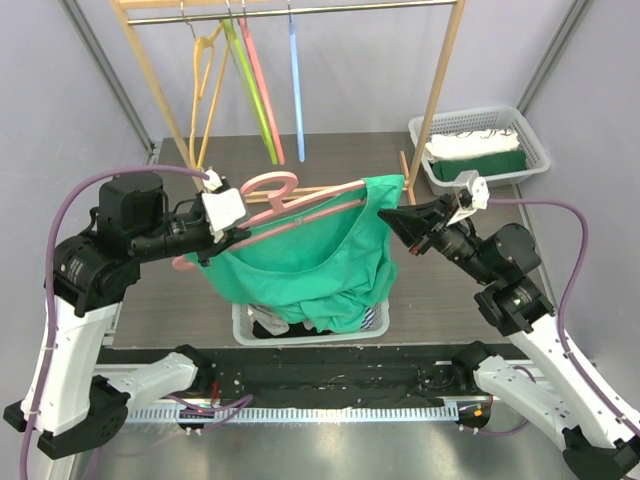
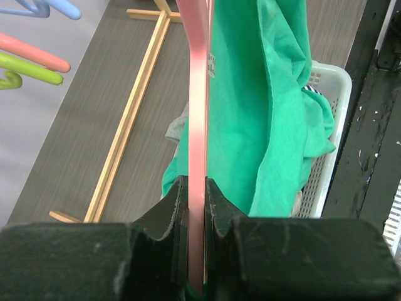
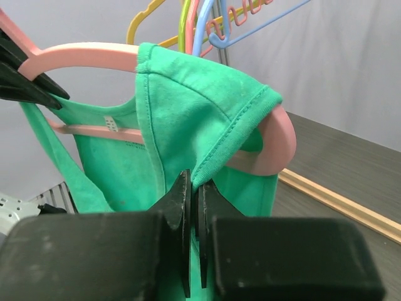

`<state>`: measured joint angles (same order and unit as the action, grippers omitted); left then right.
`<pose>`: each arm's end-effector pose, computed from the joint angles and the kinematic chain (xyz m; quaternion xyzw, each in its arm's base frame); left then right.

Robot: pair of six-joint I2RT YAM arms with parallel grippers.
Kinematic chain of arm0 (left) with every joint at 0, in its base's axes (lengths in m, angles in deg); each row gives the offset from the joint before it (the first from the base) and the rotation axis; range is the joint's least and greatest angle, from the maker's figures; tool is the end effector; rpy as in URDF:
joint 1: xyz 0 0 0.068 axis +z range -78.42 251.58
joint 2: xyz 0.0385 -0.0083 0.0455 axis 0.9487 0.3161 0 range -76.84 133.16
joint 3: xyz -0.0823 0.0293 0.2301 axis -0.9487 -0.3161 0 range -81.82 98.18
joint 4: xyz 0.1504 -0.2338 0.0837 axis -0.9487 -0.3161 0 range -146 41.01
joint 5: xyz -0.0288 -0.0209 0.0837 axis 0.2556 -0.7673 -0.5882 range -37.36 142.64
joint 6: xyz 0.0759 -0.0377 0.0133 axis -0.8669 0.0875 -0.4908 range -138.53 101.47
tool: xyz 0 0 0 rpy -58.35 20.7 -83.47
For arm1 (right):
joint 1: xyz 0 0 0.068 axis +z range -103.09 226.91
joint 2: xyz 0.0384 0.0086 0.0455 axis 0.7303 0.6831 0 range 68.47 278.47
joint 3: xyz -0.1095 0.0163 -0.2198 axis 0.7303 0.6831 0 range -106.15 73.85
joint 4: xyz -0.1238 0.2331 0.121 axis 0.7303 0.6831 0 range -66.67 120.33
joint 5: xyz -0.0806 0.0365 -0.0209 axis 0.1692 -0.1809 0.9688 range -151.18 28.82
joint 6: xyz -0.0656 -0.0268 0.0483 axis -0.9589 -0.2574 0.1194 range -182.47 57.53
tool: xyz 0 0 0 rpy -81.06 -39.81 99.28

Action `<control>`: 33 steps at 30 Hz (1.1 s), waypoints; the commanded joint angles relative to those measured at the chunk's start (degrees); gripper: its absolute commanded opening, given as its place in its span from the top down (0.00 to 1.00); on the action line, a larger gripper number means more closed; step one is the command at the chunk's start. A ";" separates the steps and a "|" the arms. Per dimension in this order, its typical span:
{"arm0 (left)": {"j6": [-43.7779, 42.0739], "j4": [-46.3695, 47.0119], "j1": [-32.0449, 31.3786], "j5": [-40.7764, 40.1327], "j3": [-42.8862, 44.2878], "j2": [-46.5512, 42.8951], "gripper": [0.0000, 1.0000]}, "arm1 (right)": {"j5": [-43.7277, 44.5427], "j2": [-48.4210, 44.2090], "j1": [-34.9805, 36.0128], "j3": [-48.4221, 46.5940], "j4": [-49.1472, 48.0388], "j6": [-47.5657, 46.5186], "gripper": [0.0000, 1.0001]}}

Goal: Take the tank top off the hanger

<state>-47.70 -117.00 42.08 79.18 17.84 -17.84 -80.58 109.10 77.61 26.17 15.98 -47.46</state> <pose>0.1523 -0.1251 0.4761 0.5114 0.6663 -0.1976 0.5055 0.2000 0.1479 0.3968 -0.2143 0.5802 0.3977 0.6777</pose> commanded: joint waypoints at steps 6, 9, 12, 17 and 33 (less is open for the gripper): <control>-0.19 2.44 0.49 -0.70 1.07 0.50 1.00 | 3.39 -4.41 0.33 -10.23 6.91 -2.26 0.99; -0.45 2.27 0.49 -0.97 0.80 0.41 0.99 | 6.55 -3.62 0.33 -12.87 8.85 -3.13 0.99; -0.89 1.92 0.58 -0.97 0.71 0.24 0.99 | 10.68 -2.66 0.33 -14.10 8.76 -3.93 0.99; -1.15 1.39 0.49 -1.14 0.63 -0.20 0.99 | 17.54 -0.11 0.33 -15.16 8.94 -4.02 0.99; -2.74 -0.72 0.58 0.61 0.45 -1.35 0.97 | 44.97 -1.42 0.24 -10.50 8.49 -2.87 0.99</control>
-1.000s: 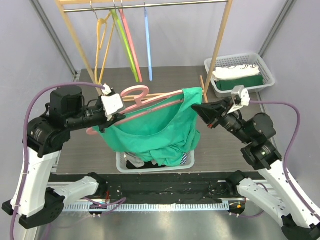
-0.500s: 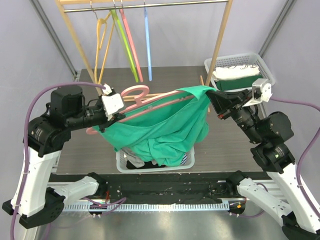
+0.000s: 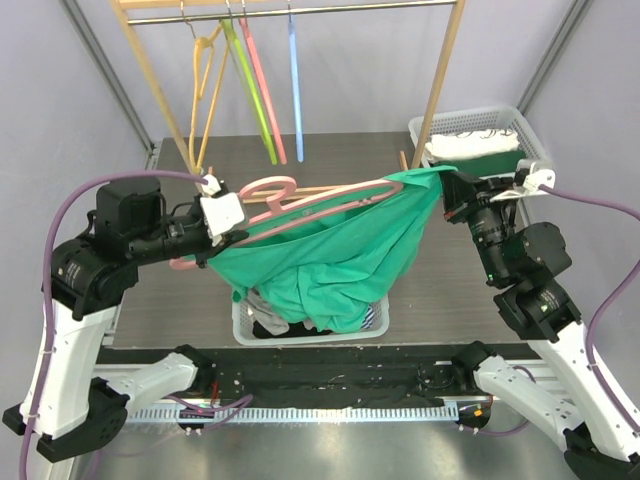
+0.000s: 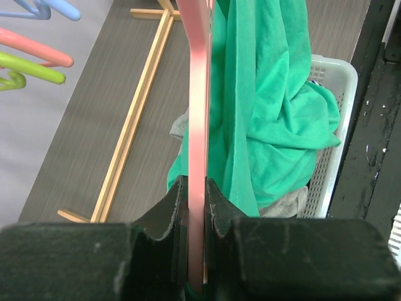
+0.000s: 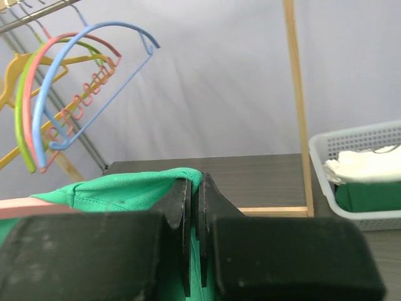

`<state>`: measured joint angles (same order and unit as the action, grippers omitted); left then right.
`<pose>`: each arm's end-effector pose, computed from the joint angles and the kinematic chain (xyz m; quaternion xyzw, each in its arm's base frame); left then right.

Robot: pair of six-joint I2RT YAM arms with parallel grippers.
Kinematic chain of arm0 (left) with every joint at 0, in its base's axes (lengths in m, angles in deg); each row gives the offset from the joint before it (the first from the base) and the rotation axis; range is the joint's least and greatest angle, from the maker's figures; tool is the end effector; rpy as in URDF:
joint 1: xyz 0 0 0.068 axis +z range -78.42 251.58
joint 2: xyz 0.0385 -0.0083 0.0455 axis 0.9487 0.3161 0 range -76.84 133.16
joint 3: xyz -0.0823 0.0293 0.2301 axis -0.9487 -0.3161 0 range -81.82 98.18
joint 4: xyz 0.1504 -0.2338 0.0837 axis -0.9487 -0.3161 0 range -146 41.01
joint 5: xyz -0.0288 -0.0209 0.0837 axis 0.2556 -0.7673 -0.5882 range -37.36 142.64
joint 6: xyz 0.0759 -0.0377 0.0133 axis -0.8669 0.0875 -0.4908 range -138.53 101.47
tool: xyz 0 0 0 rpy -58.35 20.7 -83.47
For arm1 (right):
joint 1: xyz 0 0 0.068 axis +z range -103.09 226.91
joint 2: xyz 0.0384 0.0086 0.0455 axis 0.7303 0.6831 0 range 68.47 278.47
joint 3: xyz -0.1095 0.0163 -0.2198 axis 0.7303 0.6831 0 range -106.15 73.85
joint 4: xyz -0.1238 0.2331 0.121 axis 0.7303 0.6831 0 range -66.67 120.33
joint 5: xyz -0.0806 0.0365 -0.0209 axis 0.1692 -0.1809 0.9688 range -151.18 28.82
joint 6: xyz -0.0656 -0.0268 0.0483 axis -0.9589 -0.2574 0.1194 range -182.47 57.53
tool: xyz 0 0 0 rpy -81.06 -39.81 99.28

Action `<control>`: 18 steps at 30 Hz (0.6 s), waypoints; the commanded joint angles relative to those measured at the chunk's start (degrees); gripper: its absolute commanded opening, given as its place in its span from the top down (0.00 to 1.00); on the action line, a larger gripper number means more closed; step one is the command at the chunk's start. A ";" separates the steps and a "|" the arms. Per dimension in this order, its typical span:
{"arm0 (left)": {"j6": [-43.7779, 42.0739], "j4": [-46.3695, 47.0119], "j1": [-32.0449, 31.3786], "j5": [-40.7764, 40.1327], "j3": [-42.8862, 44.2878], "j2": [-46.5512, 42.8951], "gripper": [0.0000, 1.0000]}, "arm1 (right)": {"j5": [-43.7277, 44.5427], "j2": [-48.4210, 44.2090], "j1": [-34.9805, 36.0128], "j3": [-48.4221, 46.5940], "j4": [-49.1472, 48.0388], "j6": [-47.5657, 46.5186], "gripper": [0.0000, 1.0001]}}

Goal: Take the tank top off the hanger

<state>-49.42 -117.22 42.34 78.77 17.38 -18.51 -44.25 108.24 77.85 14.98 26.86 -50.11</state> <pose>0.1505 -0.1225 0.4752 0.5186 0.6613 -0.1858 0.5091 0.2001 0.0942 0.4508 0.0192 0.6092 0.2079 0.7650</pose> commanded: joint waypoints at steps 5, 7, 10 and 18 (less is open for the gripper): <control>-0.92 -1.29 0.23 3.40 2.58 -0.23 0.97 | 6.72 2.33 0.00 3.05 0.16 -1.02 0.99; -0.49 -1.21 0.23 4.36 3.89 0.03 0.98 | 3.12 2.59 -0.09 4.81 -0.01 -1.46 0.99; -0.13 -0.95 0.23 5.50 5.91 1.00 0.98 | -4.51 1.98 -0.09 7.01 -0.19 -1.55 0.99; -3.29 -5.06 0.14 6.65 11.45 7.23 1.00 | -21.58 -8.38 -0.09 8.17 6.91 -4.01 0.74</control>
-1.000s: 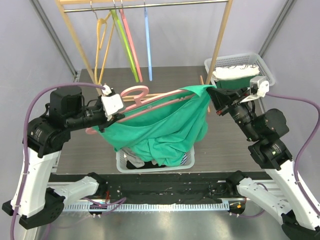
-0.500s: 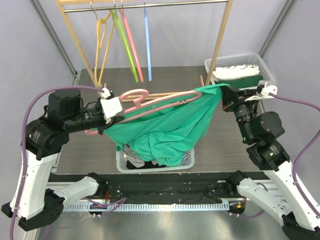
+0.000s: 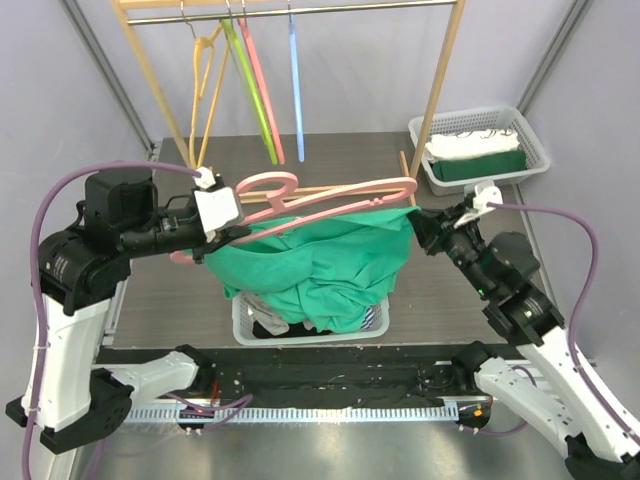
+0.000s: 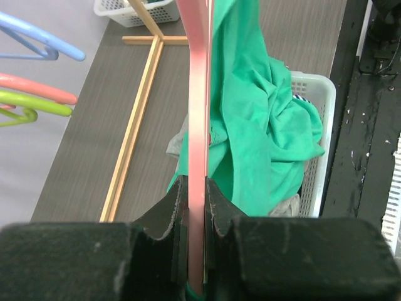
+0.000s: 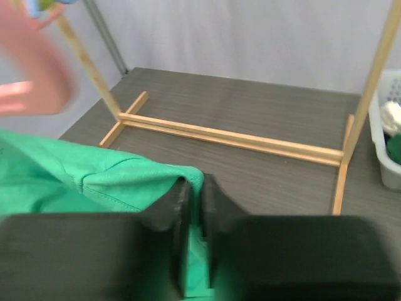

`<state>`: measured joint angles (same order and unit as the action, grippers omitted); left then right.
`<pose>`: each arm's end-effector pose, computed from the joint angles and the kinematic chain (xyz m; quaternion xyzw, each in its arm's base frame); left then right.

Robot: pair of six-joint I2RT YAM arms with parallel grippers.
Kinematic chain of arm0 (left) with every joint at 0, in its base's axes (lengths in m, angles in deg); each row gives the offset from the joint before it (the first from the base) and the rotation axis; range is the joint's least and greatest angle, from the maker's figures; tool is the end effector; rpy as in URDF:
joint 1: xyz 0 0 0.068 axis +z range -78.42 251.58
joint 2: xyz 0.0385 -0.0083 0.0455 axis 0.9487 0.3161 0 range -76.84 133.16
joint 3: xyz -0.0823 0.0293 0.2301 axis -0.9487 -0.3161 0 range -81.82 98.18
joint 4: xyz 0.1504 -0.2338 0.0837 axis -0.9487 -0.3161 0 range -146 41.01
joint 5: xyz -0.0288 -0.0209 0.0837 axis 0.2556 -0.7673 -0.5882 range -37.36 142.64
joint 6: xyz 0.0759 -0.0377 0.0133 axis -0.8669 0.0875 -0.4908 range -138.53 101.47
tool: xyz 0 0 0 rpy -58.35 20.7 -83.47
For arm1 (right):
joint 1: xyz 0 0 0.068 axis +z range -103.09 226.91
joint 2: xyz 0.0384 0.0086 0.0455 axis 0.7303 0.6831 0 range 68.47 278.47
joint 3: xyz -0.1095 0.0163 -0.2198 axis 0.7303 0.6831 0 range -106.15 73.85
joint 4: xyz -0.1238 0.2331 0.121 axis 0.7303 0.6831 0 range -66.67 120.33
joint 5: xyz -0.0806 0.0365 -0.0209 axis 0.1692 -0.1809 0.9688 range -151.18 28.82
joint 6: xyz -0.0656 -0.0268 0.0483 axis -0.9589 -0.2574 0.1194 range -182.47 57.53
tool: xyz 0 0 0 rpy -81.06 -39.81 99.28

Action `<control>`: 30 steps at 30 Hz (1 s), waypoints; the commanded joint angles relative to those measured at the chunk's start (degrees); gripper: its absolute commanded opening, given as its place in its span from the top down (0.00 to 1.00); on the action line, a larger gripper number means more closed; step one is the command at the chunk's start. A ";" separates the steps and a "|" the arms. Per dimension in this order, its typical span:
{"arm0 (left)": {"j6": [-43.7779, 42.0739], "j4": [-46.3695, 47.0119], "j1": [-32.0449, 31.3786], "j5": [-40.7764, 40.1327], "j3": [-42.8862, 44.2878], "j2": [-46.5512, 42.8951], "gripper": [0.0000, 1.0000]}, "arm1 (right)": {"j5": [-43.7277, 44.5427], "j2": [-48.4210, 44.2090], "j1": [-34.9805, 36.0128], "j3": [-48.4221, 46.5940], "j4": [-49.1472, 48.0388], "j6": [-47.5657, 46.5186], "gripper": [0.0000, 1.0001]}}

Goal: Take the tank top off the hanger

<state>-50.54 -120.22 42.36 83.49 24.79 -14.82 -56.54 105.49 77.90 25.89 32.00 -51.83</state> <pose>0.1447 -0.1254 0.4962 0.5380 0.6348 -0.2140 0.5116 0.2087 0.1181 0.3728 -0.0935 0.6866 0.2298 0.6834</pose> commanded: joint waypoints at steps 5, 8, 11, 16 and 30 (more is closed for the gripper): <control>-6.39 -10.24 -1.02 2.90 8.44 10.56 1.00 | -10.62 -10.03 -0.13 -9.86 14.26 -5.44 0.12; -8.77 -13.06 -4.61 1.68 9.67 12.24 1.00 | -13.33 -11.61 -0.13 -13.81 18.04 -8.42 0.00; -11.40 -15.52 -10.40 -3.33 10.29 13.74 1.00 | -14.92 -10.65 -0.13 -17.94 19.98 -11.24 0.00; -14.13 -20.70 -13.15 -5.54 14.23 18.03 0.99 | -20.20 -5.57 -0.05 -22.77 19.02 -16.78 0.00; -15.01 -24.05 -18.25 -10.20 11.52 18.31 1.00 | -39.97 10.97 -0.22 -37.11 31.49 -26.80 0.24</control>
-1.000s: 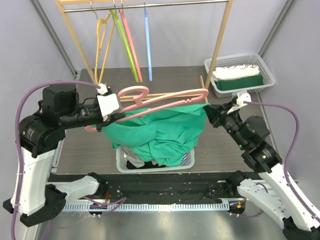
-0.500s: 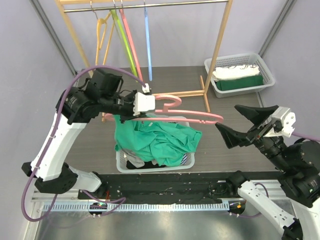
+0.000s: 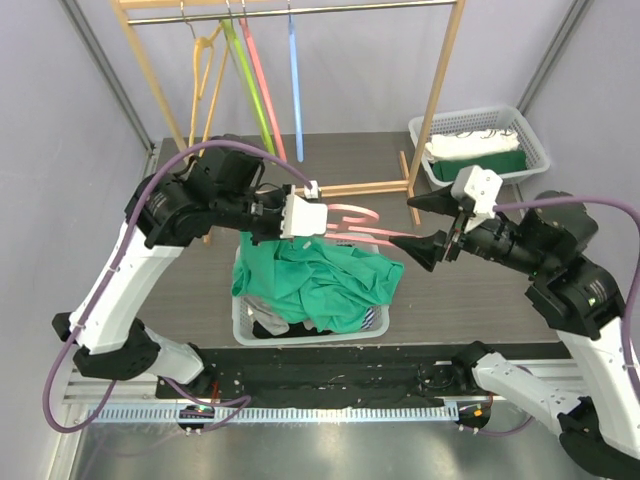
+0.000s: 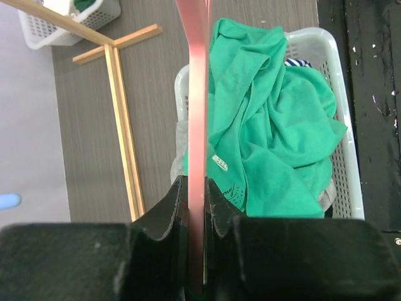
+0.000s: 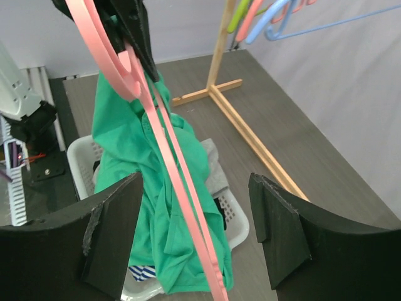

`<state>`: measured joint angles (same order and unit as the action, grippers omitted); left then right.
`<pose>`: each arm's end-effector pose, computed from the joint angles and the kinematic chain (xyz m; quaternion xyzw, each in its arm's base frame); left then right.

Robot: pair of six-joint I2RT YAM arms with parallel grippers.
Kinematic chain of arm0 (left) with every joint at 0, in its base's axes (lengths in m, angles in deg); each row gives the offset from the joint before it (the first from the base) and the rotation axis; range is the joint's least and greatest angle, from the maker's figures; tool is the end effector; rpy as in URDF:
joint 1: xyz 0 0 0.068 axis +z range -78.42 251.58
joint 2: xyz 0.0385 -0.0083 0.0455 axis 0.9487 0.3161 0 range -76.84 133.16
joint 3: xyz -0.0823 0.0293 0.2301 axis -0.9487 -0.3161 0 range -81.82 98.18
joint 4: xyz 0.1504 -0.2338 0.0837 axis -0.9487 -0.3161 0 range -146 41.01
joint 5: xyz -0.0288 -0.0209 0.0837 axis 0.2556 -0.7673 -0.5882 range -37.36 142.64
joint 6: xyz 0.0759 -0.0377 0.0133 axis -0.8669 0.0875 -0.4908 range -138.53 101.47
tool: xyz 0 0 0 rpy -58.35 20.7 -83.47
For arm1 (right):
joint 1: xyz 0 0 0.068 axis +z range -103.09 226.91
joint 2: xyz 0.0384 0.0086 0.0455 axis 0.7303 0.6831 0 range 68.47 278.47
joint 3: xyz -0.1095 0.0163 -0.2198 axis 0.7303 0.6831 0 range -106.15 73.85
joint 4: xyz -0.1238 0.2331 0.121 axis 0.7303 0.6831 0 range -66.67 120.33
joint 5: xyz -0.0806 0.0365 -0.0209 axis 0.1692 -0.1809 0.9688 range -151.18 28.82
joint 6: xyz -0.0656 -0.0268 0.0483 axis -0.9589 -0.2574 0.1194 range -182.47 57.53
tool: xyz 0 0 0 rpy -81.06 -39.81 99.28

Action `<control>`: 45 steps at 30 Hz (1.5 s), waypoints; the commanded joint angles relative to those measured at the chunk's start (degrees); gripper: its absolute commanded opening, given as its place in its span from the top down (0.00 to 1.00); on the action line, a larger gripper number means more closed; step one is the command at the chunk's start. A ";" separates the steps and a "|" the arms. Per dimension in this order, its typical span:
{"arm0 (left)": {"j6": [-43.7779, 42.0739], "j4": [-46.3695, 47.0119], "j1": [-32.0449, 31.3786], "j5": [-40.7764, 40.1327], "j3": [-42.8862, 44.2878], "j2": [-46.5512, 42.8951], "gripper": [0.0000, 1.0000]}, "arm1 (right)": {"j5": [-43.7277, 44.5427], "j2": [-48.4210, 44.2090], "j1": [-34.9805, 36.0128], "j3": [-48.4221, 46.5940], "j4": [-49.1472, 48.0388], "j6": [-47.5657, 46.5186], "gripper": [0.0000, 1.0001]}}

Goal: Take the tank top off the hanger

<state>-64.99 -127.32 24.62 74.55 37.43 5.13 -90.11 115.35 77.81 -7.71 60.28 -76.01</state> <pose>0.1696 -0.2230 0.4675 0.7044 0.5554 -0.1748 0.4060 0.1451 0.1294 0.4865 -0.4242 0.5808 0.2793 0.6362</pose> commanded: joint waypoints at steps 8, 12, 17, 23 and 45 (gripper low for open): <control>0.05 -17.04 -0.50 -0.03 -2.43 -2.17 1.00 | -14.66 1.56 -0.05 -3.08 7.26 -5.00 0.20; 1.02 -17.04 -0.59 1.64 -2.35 -2.52 1.00 | -11.96 1.99 0.22 -2.82 7.96 -6.49 0.23; 3.12 -16.95 -0.50 5.06 -2.96 -3.40 1.00 | -7.11 3.75 1.88 -2.03 8.49 -8.34 0.25; 4.09 -17.04 -0.50 6.91 -4.71 -4.80 1.00 | -4.03 6.56 3.56 -2.64 8.23 -9.05 0.37; 8.57 -7.12 -0.50 1.57 -7.27 -8.94 0.63 | -9.48 7.71 5.67 -2.47 4.36 0.70 0.99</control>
<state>-59.87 -126.42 24.57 78.15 29.99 -1.16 -99.05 124.09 83.67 -11.16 71.71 -80.49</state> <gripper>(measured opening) 0.312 0.109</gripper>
